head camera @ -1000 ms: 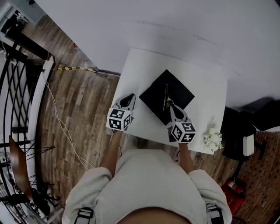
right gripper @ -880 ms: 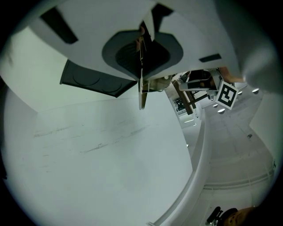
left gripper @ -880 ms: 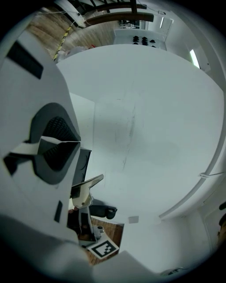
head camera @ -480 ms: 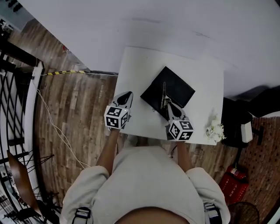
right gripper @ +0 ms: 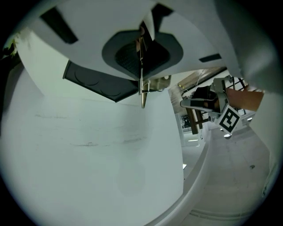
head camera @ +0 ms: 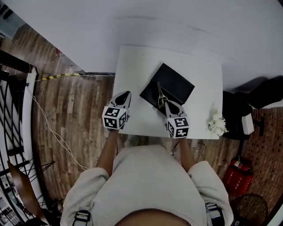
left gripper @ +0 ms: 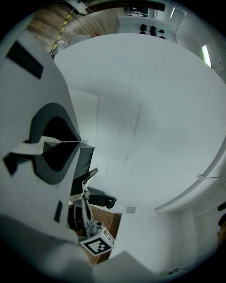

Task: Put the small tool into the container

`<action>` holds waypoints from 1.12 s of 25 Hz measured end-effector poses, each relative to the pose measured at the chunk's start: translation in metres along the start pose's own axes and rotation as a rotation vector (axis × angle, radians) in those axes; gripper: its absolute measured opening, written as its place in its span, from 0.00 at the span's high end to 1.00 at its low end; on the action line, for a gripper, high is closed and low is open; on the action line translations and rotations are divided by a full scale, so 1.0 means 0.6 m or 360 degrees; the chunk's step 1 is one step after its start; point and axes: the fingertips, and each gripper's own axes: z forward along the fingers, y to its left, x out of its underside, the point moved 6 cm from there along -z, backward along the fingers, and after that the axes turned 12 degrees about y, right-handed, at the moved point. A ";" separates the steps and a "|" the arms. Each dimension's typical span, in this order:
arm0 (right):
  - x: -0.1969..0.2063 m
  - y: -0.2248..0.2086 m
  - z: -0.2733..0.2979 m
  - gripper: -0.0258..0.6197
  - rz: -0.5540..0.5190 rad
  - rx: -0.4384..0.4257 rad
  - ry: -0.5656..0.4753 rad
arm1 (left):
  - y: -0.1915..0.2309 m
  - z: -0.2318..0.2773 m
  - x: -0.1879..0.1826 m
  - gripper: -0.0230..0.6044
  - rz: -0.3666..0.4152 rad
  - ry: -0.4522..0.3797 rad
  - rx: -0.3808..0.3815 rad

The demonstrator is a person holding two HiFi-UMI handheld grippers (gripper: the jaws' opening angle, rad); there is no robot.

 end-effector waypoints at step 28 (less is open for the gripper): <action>0.019 0.002 0.067 0.96 -0.1027 0.0275 0.0428 | -0.010 0.009 0.004 0.94 -0.0034 -0.0010 -0.0011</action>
